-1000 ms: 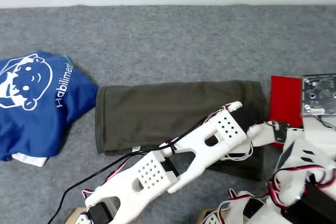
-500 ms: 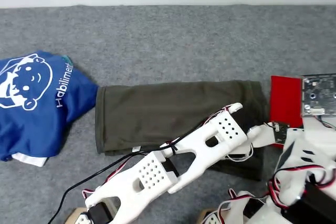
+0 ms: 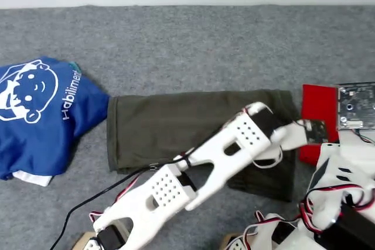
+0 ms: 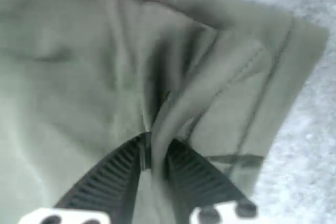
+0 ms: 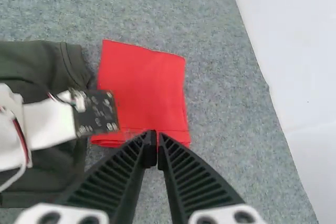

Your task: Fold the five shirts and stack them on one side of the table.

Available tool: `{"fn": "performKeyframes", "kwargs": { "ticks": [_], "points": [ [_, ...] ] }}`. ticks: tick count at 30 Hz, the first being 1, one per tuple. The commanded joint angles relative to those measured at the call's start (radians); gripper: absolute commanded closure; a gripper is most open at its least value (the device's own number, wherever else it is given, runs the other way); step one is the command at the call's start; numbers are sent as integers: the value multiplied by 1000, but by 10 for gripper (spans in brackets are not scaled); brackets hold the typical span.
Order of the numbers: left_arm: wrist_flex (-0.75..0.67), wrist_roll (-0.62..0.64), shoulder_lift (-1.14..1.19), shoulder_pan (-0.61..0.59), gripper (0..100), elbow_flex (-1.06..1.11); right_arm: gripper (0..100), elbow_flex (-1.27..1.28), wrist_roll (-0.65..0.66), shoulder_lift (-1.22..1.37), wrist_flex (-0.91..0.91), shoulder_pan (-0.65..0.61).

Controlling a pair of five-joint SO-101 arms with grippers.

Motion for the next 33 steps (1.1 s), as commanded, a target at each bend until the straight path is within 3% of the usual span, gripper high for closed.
{"fn": "performKeyframes", "kwargs": {
  "ticks": [1,8,15,21,33],
  "points": [
    [-18,-8,-34,-55,986,-41,989,-3,-8,8,-19,-5],
    [-78,-8,31,-126,979,-47,989,-2,-8,10,-19,-5],
    [-71,41,41,-166,806,-71,989,-2,-6,10,-10,-5],
    [-34,69,51,-173,802,-196,989,-2,-3,10,-10,-5],
    [-133,132,52,-292,804,-107,989,115,-2,8,-8,-5]
  ]
}}
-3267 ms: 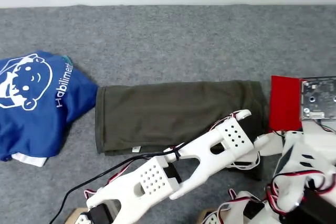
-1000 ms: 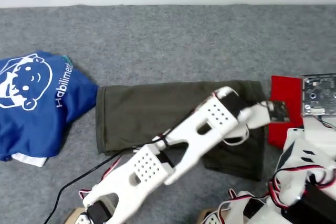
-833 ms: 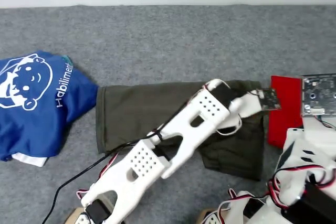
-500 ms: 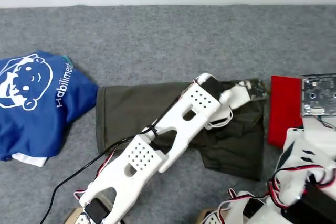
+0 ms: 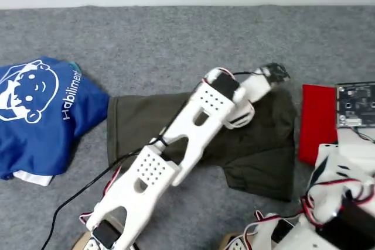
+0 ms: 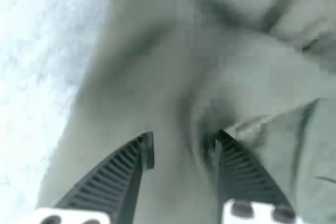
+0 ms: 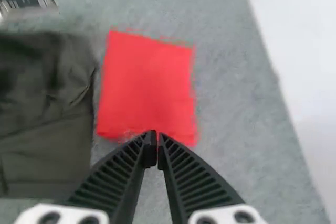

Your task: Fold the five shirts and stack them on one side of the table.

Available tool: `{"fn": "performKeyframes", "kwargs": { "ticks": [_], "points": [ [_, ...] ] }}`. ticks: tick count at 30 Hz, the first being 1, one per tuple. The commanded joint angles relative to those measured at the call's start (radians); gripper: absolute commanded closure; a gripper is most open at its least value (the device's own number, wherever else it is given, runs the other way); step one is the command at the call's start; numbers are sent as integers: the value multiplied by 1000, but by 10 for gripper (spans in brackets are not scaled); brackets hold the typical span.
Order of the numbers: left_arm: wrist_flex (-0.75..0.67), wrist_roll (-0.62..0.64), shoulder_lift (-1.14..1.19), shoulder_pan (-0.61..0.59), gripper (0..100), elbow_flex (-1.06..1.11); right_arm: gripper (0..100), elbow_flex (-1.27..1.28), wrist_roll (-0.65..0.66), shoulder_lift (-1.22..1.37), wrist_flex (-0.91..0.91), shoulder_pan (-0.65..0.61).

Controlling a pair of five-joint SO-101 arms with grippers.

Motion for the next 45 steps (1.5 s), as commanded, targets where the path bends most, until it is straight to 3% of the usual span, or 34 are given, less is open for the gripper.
{"fn": "performKeyframes", "kwargs": {
  "ticks": [1,13,20,30,45],
  "points": [
    [-14,14,-9,-31,805,5,989,43,-2,5,-8,-5],
    [126,15,-40,-78,806,-81,989,117,-2,10,-8,-5],
    [138,58,-160,-31,806,-133,989,115,-2,1,2,-5],
    [137,58,-325,101,806,216,989,115,-2,1,22,-2],
    [68,28,-262,-95,806,320,989,115,-2,7,18,-2]
  ]
}}
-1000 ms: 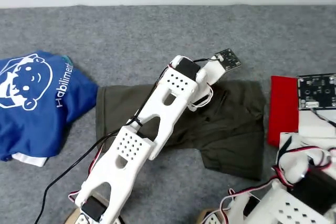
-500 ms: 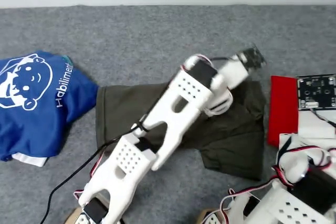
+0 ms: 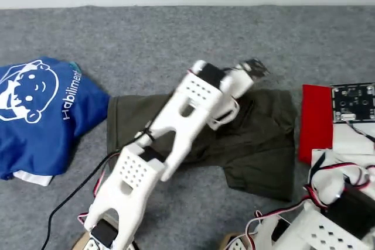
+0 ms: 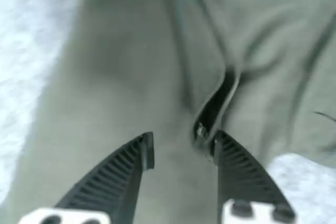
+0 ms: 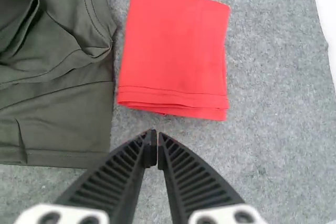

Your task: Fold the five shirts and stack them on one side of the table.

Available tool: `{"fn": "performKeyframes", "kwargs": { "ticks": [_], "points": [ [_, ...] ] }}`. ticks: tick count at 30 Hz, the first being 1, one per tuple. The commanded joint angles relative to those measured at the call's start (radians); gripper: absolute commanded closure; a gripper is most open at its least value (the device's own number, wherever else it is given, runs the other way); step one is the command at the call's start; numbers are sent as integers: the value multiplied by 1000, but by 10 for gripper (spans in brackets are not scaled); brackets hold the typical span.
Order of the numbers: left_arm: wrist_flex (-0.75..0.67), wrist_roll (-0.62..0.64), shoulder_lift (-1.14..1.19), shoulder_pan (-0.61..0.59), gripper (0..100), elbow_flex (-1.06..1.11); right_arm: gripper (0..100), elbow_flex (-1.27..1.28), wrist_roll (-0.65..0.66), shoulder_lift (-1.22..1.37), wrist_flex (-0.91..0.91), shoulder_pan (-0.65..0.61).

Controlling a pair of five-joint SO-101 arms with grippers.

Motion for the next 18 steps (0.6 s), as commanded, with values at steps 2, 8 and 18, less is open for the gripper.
{"fn": "performKeyframes", "kwargs": {
  "ticks": [2,8,18],
  "points": [
    [-17,-15,-18,-17,806,2,989,-8,-2,-8,-1,-2],
    [-14,-14,14,-17,806,1,989,-8,-2,-15,2,-4],
    [48,-11,109,129,835,4,989,-11,0,-15,5,1]
  ]
}}
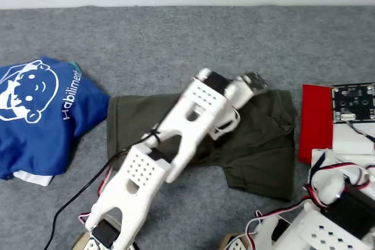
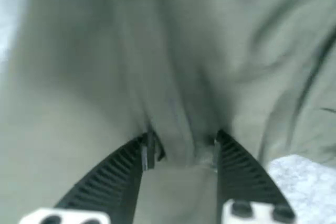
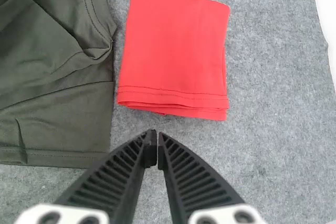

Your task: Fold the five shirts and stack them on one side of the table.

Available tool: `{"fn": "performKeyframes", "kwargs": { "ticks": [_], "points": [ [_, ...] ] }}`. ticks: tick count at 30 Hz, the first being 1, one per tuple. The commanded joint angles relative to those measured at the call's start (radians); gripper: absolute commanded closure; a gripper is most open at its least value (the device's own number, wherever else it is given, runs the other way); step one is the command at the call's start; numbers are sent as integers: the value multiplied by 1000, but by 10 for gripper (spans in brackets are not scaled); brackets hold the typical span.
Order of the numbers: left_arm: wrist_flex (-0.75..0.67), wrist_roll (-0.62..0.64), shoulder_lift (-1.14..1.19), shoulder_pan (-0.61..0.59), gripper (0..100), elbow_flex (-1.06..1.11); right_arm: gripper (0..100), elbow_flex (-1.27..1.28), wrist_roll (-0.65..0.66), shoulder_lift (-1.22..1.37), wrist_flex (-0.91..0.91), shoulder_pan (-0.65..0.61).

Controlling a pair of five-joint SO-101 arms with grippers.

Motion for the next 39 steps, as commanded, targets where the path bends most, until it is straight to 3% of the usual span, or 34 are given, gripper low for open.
{"fn": "performKeyframes", "kwargs": {
  "ticks": [1,15,22,29,39],
  "points": [
    [29,-14,6,71,850,-5,989,-11,0,-15,5,1],
    [31,-14,-153,75,868,-51,990,-12,0,-16,5,1],
    [31,-20,-221,74,799,-56,990,-12,-2,-16,5,1],
    [29,-18,-229,77,793,-56,990,-12,-2,-16,5,1],
    [31,-18,-209,258,793,-47,990,-14,-2,-16,-2,1]
  ]
}}
